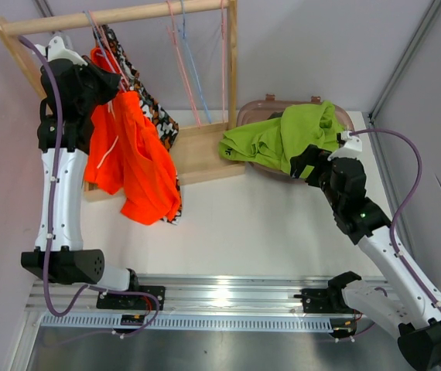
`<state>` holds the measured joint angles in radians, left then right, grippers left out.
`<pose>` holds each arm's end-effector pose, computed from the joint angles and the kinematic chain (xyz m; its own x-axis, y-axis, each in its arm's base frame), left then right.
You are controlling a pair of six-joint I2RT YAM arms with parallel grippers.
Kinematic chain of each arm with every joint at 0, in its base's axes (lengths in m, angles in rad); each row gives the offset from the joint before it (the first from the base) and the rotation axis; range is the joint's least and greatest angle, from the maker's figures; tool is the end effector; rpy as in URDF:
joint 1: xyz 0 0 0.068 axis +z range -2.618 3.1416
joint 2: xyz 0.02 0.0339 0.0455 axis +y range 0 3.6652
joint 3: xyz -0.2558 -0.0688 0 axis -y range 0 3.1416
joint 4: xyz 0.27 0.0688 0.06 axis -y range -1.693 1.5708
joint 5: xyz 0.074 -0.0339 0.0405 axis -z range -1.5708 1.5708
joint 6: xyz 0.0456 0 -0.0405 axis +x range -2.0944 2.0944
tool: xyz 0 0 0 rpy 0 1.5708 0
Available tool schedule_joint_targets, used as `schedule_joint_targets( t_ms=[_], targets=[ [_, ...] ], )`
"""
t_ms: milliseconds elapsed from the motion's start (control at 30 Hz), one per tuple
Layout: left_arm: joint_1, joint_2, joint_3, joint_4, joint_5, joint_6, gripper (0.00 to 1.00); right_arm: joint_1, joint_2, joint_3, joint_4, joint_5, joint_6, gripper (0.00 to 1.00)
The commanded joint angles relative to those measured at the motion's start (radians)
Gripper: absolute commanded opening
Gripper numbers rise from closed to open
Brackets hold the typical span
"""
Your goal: Remove the shorts from the hanger
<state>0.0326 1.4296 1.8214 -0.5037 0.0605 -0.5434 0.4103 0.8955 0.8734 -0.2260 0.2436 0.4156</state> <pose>0.3293 0.0080 0.5120 -0.1098 -0.5200 -0.8471 -0.0342 0.8537 -0.5196 0.2300 0.0880 0.3381 -0.2757 0.3073 -0.9108 -0.0671 0.9390 0.3372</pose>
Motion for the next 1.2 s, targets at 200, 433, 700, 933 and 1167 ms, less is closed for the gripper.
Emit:
schedule_joint_targets(
  t_ms=[200, 433, 700, 933, 1167],
  targets=[
    [0.009, 0.018, 0.211, -0.059, 0.044, 0.011, 0.0, 0.034, -0.021, 0.022, 0.063, -0.016, -0.009, 0.99],
    [0.01, 0.054, 0.46, -0.168, 0.084, 0.005, 0.0, 0.172, -0.01, 0.169, 0.106, -0.059, -0.064, 0.99],
    [0.01, 0.002, 0.458, -0.145, 0.119, -0.029, 0.0, 0.445, 0.149, 0.363, 0.206, -0.121, -0.133, 0.99],
    [0.01, -0.035, 0.434, -0.122, 0.104, -0.059, 0.0, 0.711, 0.412, 0.593, 0.258, -0.106, -0.198, 0.99],
    [0.018, -0.103, 0.368, -0.076, 0.05, -0.079, 0.0, 0.808, 0.583, 0.725, 0.317, -0.148, -0.184, 1.0]
  ],
)
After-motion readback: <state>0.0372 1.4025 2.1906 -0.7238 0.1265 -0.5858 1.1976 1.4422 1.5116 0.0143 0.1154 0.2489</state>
